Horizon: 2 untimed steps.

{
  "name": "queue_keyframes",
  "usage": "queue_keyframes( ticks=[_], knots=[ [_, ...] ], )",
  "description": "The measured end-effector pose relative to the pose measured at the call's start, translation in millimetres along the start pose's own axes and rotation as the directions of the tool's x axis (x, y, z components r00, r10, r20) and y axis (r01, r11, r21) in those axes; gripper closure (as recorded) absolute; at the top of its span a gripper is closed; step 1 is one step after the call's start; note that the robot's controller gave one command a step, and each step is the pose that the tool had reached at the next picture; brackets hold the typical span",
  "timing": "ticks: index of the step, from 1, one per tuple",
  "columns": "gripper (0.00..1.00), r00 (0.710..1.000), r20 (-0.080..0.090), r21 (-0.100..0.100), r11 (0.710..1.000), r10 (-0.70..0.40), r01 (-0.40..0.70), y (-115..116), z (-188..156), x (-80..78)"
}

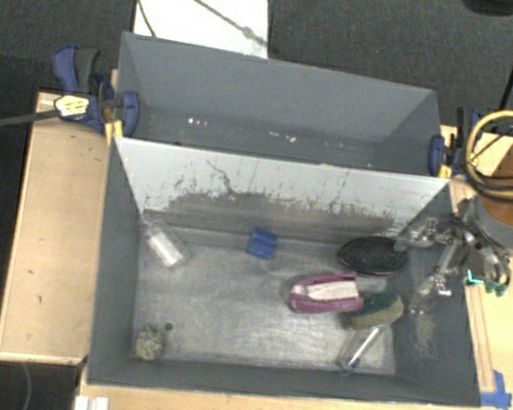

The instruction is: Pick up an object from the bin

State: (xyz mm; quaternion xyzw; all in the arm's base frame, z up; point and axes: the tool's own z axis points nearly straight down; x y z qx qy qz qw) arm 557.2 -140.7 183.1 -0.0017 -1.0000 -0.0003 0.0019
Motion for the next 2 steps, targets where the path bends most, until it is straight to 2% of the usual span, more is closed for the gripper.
queue_keyframes(
  ticks=[1, 2],
  knots=[
    [0.0, 0.821, 0.002, 0.001, 0.821, -0.571, 0.571, 32.9, 107.1, 2.0],
    [1.0, 0.82, 0.005, 0.003, 0.82, -0.572, 0.572, 32.8, 105.5, 1.1]
  ],
)
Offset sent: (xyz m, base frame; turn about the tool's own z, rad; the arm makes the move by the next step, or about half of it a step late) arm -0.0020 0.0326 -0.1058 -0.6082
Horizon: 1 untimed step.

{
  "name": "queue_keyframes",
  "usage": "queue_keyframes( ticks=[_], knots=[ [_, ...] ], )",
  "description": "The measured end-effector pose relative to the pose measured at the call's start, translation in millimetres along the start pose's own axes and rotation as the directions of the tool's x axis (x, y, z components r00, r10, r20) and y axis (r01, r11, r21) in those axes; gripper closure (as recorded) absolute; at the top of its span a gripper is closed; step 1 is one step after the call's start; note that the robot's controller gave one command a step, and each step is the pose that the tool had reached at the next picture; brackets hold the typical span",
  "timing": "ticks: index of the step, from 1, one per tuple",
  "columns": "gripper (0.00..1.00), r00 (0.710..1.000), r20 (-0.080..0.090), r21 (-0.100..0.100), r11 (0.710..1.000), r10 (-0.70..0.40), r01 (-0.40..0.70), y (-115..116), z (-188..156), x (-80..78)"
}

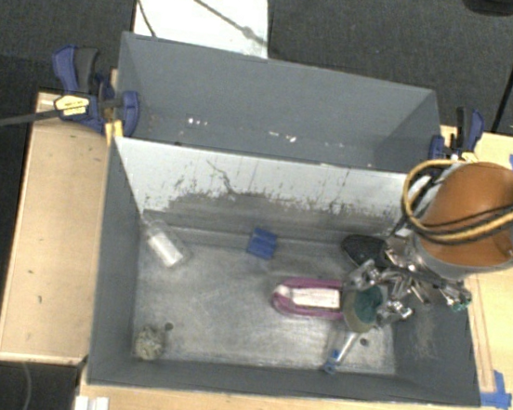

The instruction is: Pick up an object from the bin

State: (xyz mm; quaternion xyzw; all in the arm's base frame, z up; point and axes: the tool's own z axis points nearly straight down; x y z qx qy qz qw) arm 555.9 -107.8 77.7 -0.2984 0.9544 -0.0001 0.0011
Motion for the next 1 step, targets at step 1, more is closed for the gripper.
queue_keyframes(
  ticks=[1],
  knots=[
    [1.0, 0.976, 0.005, 0.007, 0.976, -0.219, 0.219, -4.3, -138.6, -2.6]
  ],
)
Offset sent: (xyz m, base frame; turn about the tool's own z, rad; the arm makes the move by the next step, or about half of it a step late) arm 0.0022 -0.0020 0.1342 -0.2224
